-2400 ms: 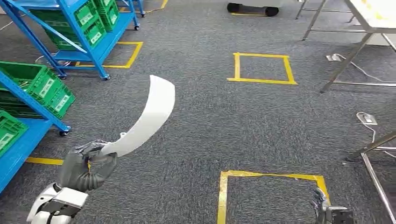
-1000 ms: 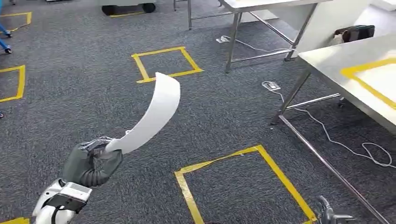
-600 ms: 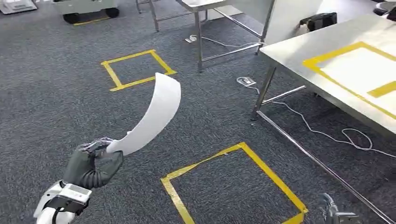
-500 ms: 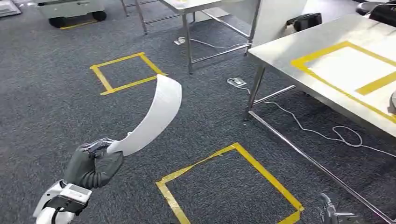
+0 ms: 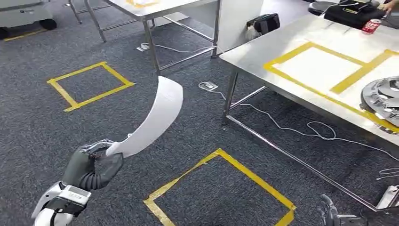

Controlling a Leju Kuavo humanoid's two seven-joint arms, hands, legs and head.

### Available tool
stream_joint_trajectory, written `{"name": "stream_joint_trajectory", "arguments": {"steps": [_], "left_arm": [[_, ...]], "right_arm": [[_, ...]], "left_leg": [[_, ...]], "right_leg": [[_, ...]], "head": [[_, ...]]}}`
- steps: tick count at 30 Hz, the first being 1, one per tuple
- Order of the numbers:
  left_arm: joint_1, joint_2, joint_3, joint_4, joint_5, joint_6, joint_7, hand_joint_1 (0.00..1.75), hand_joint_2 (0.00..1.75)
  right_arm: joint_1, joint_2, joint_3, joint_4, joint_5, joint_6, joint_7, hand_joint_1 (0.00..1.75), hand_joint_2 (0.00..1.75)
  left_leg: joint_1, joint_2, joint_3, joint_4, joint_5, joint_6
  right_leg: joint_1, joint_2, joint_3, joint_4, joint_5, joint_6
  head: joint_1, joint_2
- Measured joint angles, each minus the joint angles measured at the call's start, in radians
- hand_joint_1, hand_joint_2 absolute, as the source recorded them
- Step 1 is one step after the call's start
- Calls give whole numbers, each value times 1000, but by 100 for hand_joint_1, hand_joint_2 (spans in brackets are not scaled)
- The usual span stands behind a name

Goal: Take the parts from the cabinet and place them on the table.

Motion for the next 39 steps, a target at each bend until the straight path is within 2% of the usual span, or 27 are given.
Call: {"name": "stream_joint_trajectory", "arguments": {"steps": [1,2,3,4,7,9,10,12,14,15,16,18,20,21,22,23,24,25,28,29,30,32,33,34,37,38,39], "left_arm": [[0,0,0,0,0,0,0,175,175],[0,0,0,0,0,-2,0,175,175],[0,1,0,2,0,-3,0,175,175],[0,1,0,2,0,-3,-1,175,175],[-4,0,0,2,-2,-4,-3,175,175],[-7,0,-2,2,-3,-7,-4,175,175],[-6,1,-2,2,-3,-7,-5,175,175],[-3,1,-2,3,-3,-8,-5,175,175],[-2,1,-2,3,-3,-9,-5,175,175],[-2,1,-2,3,-3,-9,-5,175,175],[-2,2,-2,3,-4,-9,-5,175,175],[0,4,-3,5,-4,-10,-5,175,175],[0,2,-3,7,-9,-12,-5,175,175],[-3,1,-4,7,-11,-13,-9,175,175],[-9,3,-4,7,-15,-14,-13,175,175],[-9,2,-2,7,-19,-14,-15,175,175],[-8,2,0,7,-21,-13,-19,175,175],[-7,2,1,7,-24,-12,-21,175,175],[0,3,1,7,-26,-12,-24,175,175],[1,3,1,7,-24,-12,-23,175,175],[1,3,1,7,-19,-12,-23,175,175],[1,3,2,7,-13,-14,-23,175,175],[0,4,2,7,-9,-15,-23,175,175],[3,4,2,7,-8,-17,-23,175,175],[3,4,2,7,-7,-18,-23,175,175],[2,4,2,6,-7,-18,-23,175,175],[2,4,2,6,-7,-18,-23,175,175]], "right_arm": [[0,0,0,1,0,1,-1,0,0],[1,1,0,2,0,2,-2,0,0],[0,2,0,5,0,3,-3,0,0],[-1,3,0,7,3,5,-6,0,0],[-4,6,-2,7,3,8,-8,0,0],[-7,6,-4,7,4,10,-11,0,0],[-11,7,-6,7,4,11,-13,0,0],[-11,10,-8,8,4,13,-14,0,0],[-11,12,-8,9,4,15,-15,0,0],[-11,13,-9,10,4,15,-15,0,0],[-11,15,-9,10,4,15,-15,0,0],[-13,15,-12,12,2,16,-16,0,0],[-10,16,-18,13,-27,35,-18,0,0],[-6,16,-25,14,-40,43,-17,0,0],[-5,23,-36,15,-46,52,-4,0,0],[-5,32,-54,19,-35,72,10,0,0],[-9,45,-77,26,-16,90,18,0,0],[-15,60,-111,37,12,118,26,0,0],[-27,124,-244,83,126,219,97,0,0],[-28,149,-290,99,168,243,136,0,0],[-26,174,-332,116,202,256,158,0,0],[-17,212,-393,145,233,255,193,0,0],[-12,226,-412,156,239,252,203,0,0],[-11,237,-424,165,242,250,210,0,0],[-9,264,-448,171,243,242,220,0,0],[-9,271,-454,172,243,241,221,0,0],[-10,275,-459,173,243,240,221,0,0]], "left_leg": [[0,12,22,0,-18,-2],[-2,22,37,-3,-37,-6],[-7,31,55,3,-57,-11],[-8,37,56,-9,-64,-19],[2,45,83,8,-50,-38],[7,-16,-2,155,1,-45],[8,-30,-64,235,-11,-47],[8,-38,-158,308,-116,-50],[9,-40,-214,295,-201,-52],[9,-42,-225,260,-190,-54],[11,-47,-227,204,-130,-59],[25,-95,-241,70,96,-68],[19,-87,-229,58,111,-60],[21,-81,-221,52,123,-49],[21,-71,-208,52,130,-38],[21,-65,-195,50,128,-29],[18,-60,-185,50,120,-20],[16,-53,-179,50,111,-14],[8,-28,-153,50,77,-5],[5,-21,-139,50,66,-4],[4,-14,-121,50,52,-4],[0,3,-81,50,24,-5],[0,12,-67,48,13,-8],[-3,18,-64,49,9,-14],[-1,33,-56,50,10,-31],[-1,30,-68,67,12,-38],[1,-2,-86,106,10,-42]], "right_leg": [[0,-13,17,-73,52,-5],[3,-53,29,-149,151,-12],[6,-90,25,-159,212,-14],[12,-72,43,-156,177,-22],[11,-27,69,-170,175,-33],[6,-7,94,-183,158,-44],[4,5,106,-186,148,-47],[-1,33,136,-189,125,-49],[-7,65,178,-190,94,-46],[-11,82,202,-190,77,-41],[-16,95,226,-190,59,-36],[-19,116,256,-184,28,-21],[-18,135,262,-198,-1,-8],[-18,134,281,-190,8,1],[-18,129,287,-194,4,4],[-16,94,291,-185,-2,9],[-12,41,271,-141,-1,12],[-11,14,227,-72,-17,15],[-9,4,99,78,-123,12],[-8,3,85,66,-117,10],[-7,2,88,22,-82,5],[2,-25,116,-122,53,-10],[7,-58,114,-141,111,-18],[19,-64,104,-161,96,-18],[17,-27,114,-163,121,-28],[7,-15,129,-179,126,-35],[6,-5,138,-191,129,-39]], "head": [[0,0],[0,0],[-5,0],[-4,0],[-6,0],[-9,0],[-8,0],[-9,0],[-10,0],[-8,0],[-10,0],[-21,-1],[-24,0],[-26,0],[-23,0],[-23,0],[-23,0],[-21,0],[-20,0],[-20,0],[-19,0],[-19,0],[-25,0],[-26,0],[-27,0],[-29,0],[-29,0]]}}
